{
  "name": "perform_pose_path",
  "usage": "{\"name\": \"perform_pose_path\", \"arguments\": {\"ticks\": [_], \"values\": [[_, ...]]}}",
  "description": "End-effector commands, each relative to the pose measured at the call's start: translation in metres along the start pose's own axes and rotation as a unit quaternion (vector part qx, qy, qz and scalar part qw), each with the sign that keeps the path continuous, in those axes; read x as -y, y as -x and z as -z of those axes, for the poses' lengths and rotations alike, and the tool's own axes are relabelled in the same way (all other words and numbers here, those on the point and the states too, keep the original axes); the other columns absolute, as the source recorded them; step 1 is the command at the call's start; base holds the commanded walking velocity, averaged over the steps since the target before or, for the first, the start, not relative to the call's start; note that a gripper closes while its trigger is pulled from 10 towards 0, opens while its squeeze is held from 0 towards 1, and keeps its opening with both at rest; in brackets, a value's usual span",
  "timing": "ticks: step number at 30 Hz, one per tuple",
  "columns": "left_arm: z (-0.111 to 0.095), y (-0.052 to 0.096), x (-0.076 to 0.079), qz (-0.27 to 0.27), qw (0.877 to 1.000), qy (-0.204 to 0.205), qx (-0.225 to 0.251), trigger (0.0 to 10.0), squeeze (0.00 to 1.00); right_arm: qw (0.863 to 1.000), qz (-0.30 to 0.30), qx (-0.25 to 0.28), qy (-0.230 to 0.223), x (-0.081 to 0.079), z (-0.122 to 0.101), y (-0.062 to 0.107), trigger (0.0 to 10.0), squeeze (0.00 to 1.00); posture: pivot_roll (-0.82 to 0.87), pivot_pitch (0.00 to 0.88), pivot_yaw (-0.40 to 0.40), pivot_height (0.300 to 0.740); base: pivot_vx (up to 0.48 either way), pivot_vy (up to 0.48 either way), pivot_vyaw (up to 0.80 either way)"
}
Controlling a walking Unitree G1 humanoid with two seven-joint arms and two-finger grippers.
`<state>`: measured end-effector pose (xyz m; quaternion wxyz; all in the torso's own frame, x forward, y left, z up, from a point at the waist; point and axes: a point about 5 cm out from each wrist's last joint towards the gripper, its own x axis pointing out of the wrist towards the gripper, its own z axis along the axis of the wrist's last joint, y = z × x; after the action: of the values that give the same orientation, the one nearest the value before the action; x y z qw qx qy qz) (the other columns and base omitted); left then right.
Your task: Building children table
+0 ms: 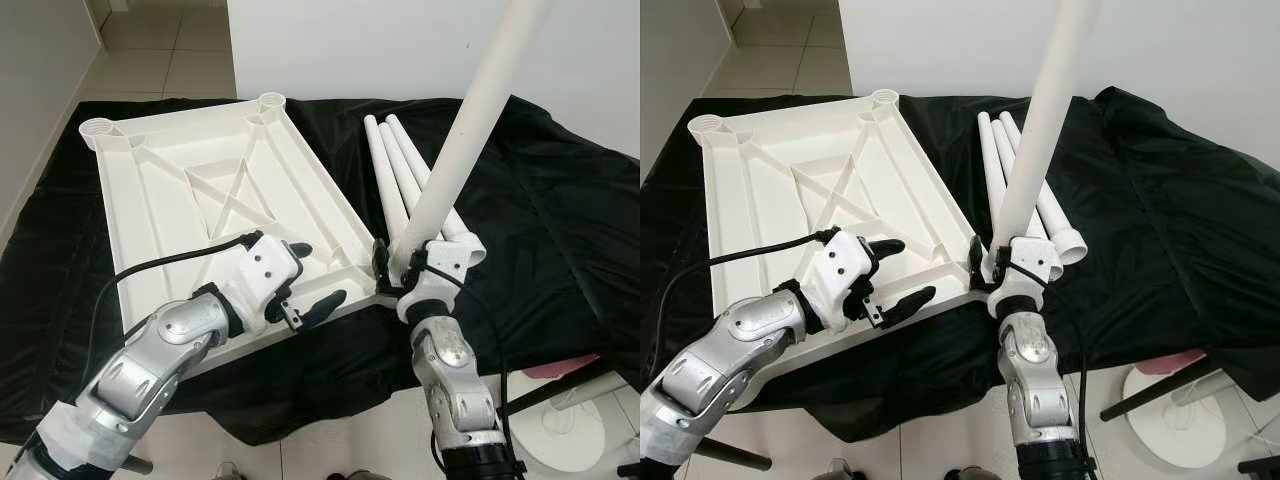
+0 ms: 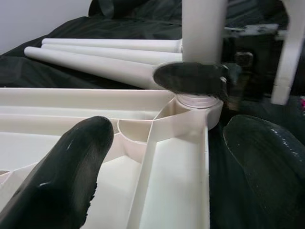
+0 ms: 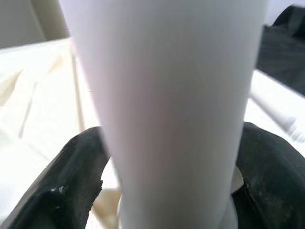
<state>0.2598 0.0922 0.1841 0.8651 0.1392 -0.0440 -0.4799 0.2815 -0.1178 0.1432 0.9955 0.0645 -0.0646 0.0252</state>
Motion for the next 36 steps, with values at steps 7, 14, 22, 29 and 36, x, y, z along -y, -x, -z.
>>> {"name": "perform_pose_path", "arguments": {"ticks": [7, 14, 22, 29, 36], "values": [[0.007, -0.003, -0.004, 0.028, 0.999, 0.0, -0.023, 10.0, 0.0, 0.999, -0.029, 0.014, -0.009, 0.004, -0.001, 0.011, 10.0, 0.0, 0.03, 0.105, -0.04, 0.74, 0.0, 0.0, 0.0], [0.037, -0.009, -0.03, -0.064, 0.99, 0.017, -0.123, 10.0, 0.0, 0.998, -0.053, 0.036, -0.01, 0.006, -0.008, 0.01, 10.0, 0.0, 0.02, 0.105, -0.036, 0.74, 0.0, 0.0, 0.0], [0.045, -0.009, -0.035, -0.094, 0.984, 0.035, -0.148, 10.0, 0.0, 0.997, -0.058, 0.041, -0.009, 0.004, -0.011, 0.011, 10.0, 0.0, 0.0, 0.107, -0.034, 0.74, 0.0, 0.0, 0.0], [0.053, -0.01, -0.043, -0.125, 0.975, 0.067, -0.172, 10.0, 0.0, 0.997, -0.057, 0.045, -0.002, 0.01, -0.012, 0.01, 10.0, 0.0, 0.0, 0.105, -0.029, 0.74, 0.0, 0.0, 0.0], [0.064, -0.008, -0.055, -0.168, 0.958, 0.09, -0.216, 10.0, 0.0, 0.997, -0.059, 0.046, -0.001, 0.009, -0.011, 0.01, 10.0, 0.0, -0.01, 0.1, -0.027, 0.74, 0.0, 0.0, 0.0]]}}
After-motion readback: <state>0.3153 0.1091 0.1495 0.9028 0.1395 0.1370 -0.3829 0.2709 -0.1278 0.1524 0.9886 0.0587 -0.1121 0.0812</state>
